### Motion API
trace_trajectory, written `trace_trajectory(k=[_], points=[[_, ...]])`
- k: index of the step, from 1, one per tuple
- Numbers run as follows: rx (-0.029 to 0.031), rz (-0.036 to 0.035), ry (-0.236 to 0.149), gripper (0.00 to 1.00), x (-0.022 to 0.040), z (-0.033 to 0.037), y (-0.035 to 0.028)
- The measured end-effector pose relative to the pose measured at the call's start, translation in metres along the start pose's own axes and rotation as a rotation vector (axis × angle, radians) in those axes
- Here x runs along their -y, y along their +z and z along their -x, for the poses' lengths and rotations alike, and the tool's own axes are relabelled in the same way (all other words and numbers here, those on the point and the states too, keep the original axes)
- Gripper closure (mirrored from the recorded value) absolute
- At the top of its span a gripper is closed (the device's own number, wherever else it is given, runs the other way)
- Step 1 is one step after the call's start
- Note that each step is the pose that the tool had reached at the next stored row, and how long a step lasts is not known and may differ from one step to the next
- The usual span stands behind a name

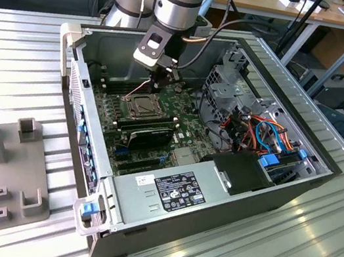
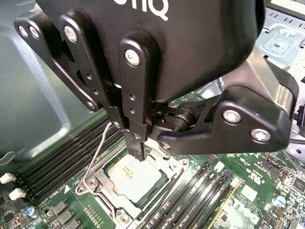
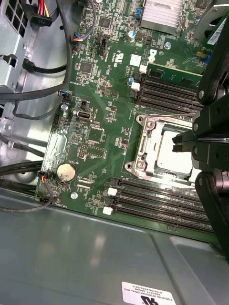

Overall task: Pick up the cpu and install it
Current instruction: 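Install the first cpu locking lever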

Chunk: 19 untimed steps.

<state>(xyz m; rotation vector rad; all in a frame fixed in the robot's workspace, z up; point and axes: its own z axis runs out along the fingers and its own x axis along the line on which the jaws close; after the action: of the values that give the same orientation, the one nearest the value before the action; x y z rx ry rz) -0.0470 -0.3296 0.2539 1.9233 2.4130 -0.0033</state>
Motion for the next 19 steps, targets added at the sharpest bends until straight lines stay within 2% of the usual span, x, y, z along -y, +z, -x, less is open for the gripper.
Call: trace_trajectory(k=[4,6,8,13,15,16,18,19], points=[[-0.0017,0.0023,-0.054,0.89,0.0000,0.0000,0.0000],[-0.0034,0.0046,-0.103,0.89,0.0000,0.0000,0.0000],[-0.0045,0.0061,-0.136,0.89,0.0000,0.0000,0.0001],[-0.0046,0.0063,-0.140,0.89,0.0000,0.0000,0.0001],[-0.0051,0.0070,-0.157,0.89,0.0000,0.0000,0.0000],[-0.0056,0.0077,-0.172,0.89,0.0000,0.0000,0.0000],[-0.0079,0.0108,-0.239,0.89,0.0000,0.0000,0.0002],[-0.0084,0.0115,-0.255,0.89,0.0000,0.0000,0.0002]])
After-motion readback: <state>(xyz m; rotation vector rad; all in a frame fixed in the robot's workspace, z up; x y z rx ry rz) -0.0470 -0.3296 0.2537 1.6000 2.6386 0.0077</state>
